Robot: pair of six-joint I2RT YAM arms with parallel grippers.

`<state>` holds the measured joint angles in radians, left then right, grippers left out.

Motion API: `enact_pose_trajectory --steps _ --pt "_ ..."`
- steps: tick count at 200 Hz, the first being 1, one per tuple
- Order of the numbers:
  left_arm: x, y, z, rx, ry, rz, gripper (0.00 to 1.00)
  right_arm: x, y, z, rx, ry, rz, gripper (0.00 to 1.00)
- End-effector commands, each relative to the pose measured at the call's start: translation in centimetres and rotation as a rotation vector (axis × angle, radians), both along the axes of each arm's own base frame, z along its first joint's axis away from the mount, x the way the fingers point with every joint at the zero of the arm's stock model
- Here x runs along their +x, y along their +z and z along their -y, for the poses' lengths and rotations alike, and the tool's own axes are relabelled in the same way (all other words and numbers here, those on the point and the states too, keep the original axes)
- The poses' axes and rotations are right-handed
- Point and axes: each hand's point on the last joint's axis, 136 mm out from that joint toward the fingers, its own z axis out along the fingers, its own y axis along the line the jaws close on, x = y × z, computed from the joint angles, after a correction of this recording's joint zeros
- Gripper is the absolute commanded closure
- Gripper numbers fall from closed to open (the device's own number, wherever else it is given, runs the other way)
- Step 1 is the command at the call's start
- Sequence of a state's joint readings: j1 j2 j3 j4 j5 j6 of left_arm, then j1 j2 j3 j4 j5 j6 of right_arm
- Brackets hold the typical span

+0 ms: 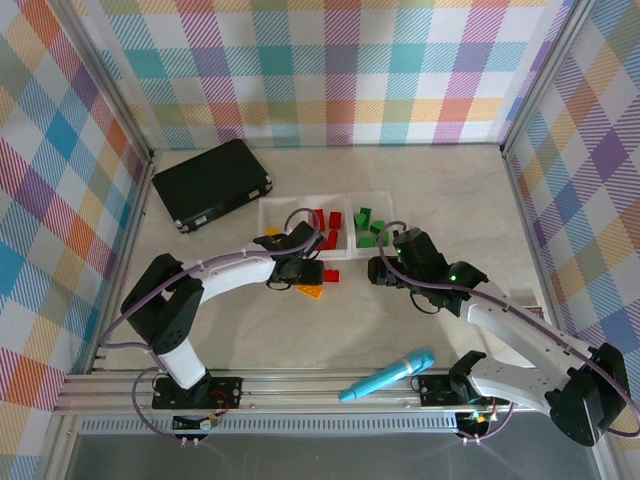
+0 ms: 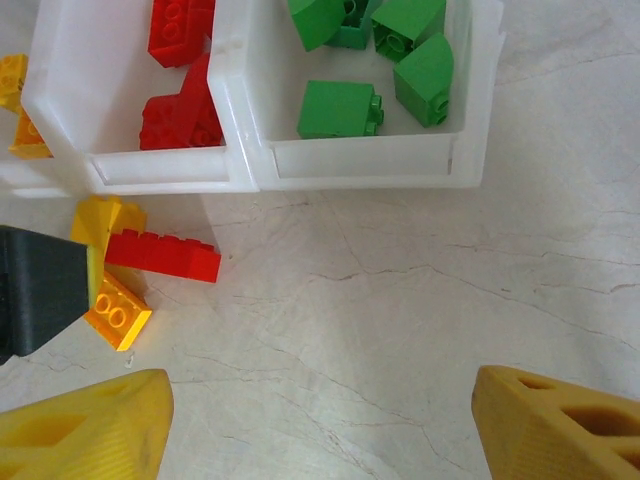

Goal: Sort the legos into containers by color
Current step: Pick up the lego from the center of the table.

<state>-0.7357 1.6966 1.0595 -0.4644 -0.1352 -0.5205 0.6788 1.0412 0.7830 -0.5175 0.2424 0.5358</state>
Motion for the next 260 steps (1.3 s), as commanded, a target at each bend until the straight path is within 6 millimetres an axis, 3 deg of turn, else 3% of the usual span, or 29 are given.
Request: enact_pose_trajectory --steps 1,84,151,260 --pt "1.6 1.4 1.2 -0.045 0.033 0.050 0.23 -0.1 0.0 0.6 -0.004 -0.017 0.004 0.21" --pt "3.4 -1.2 1.3 0.012 0.128 0.031 0.36 -0.3 -0.4 0.8 -0.014 -0.011 0.002 0.21" --pt "4.6 -1.1 0.0 0.077 0.151 0.055 0.40 -0.4 -0.5 1.1 -0.021 -0.014 0.007 0.21" --pt "3.0 -2.7 -1.3 0.081 0.180 -0.002 0.55 -0.2 -0.2 1.2 -0.027 -0.012 0.009 0.21"
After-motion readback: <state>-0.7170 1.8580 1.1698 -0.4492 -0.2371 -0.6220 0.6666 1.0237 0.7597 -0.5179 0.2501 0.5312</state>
